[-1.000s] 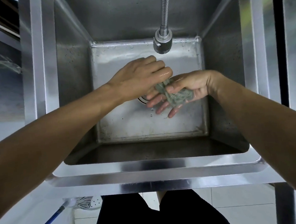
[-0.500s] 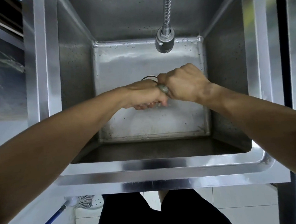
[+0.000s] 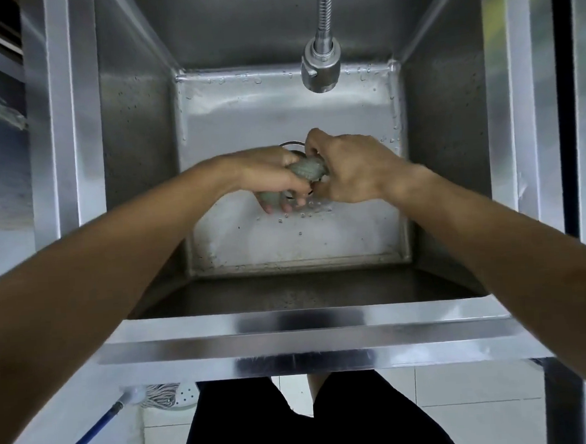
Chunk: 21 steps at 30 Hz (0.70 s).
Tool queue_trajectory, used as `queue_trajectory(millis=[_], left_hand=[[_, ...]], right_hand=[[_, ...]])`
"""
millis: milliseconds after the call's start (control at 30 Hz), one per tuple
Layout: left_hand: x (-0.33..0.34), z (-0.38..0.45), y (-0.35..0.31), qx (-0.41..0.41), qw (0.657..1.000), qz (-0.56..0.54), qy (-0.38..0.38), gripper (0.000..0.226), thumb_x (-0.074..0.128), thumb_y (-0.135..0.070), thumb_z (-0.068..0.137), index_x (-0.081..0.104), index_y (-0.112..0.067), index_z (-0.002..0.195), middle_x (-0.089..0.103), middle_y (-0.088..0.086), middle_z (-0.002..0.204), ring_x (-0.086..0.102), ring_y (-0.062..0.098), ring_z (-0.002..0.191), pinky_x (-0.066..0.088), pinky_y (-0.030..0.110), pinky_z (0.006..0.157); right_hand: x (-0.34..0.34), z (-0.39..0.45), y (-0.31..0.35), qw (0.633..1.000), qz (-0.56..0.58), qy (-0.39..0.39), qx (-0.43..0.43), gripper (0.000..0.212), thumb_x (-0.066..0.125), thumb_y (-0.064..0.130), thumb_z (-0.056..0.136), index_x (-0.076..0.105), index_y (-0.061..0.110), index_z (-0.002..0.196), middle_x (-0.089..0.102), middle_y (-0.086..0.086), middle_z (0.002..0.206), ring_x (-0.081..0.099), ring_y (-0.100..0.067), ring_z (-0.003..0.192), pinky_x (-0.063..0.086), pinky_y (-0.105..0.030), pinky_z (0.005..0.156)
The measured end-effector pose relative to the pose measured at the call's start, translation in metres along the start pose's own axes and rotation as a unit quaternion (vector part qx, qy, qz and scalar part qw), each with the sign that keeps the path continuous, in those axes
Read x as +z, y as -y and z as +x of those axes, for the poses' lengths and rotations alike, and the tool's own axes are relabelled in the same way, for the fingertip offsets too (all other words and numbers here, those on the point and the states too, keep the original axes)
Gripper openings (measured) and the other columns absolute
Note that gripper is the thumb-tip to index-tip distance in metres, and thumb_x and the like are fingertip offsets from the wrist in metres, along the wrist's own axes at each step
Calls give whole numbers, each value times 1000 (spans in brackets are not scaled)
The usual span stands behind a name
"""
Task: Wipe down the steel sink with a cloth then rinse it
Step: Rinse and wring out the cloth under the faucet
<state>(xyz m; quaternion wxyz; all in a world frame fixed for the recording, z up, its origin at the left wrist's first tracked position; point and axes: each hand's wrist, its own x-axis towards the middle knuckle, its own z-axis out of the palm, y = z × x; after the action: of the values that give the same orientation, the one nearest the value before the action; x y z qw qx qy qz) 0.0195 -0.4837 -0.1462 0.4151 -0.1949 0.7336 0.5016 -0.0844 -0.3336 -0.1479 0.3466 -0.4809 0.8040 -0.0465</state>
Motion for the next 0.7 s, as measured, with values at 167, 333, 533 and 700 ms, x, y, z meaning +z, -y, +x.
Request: queue_trajectory(millis=[167, 333, 533, 700], left_hand=[[-17, -7, -4, 206, 872, 377, -236, 12, 70, -27, 87, 68, -23, 98, 68, 1, 84, 65, 30, 80, 49, 35, 61], [-16, -3, 0, 371, 705, 491, -352, 25, 57, -17, 85, 66, -12, 107, 66, 8, 98, 61, 33, 83, 42, 34, 54], [-13, -3, 11, 344, 644, 588, -348, 12, 67, -10, 81, 62, -10, 91, 64, 7, 81, 61, 31, 74, 43, 35, 56], [19, 2, -18, 15, 892, 389, -229, 18, 60, -38, 90, 64, -21, 93, 58, 2, 83, 56, 30, 75, 38, 33, 67]], right_hand=[[-41, -12, -32, 889, 416, 173, 80, 55, 80, 60, 74, 71, 24, 116, 76, -4, 110, 70, -18, 100, 53, -34, 85], [-15, 1, -44, 702, 589, 400, 15, 94, 89, 54, 68, 52, 10, 142, 62, -19, 141, 62, -39, 127, 58, -44, 94], [-11, 2, -8, 815, 461, 347, 53, 40, 81, 53, 79, 56, 23, 73, 42, 6, 58, 35, -10, 45, 22, -24, 44], [-12, 7, 17, 991, -102, 70, 44, 12, 62, 31, 91, 64, 20, 94, 60, 3, 77, 56, -22, 71, 38, -30, 62]])
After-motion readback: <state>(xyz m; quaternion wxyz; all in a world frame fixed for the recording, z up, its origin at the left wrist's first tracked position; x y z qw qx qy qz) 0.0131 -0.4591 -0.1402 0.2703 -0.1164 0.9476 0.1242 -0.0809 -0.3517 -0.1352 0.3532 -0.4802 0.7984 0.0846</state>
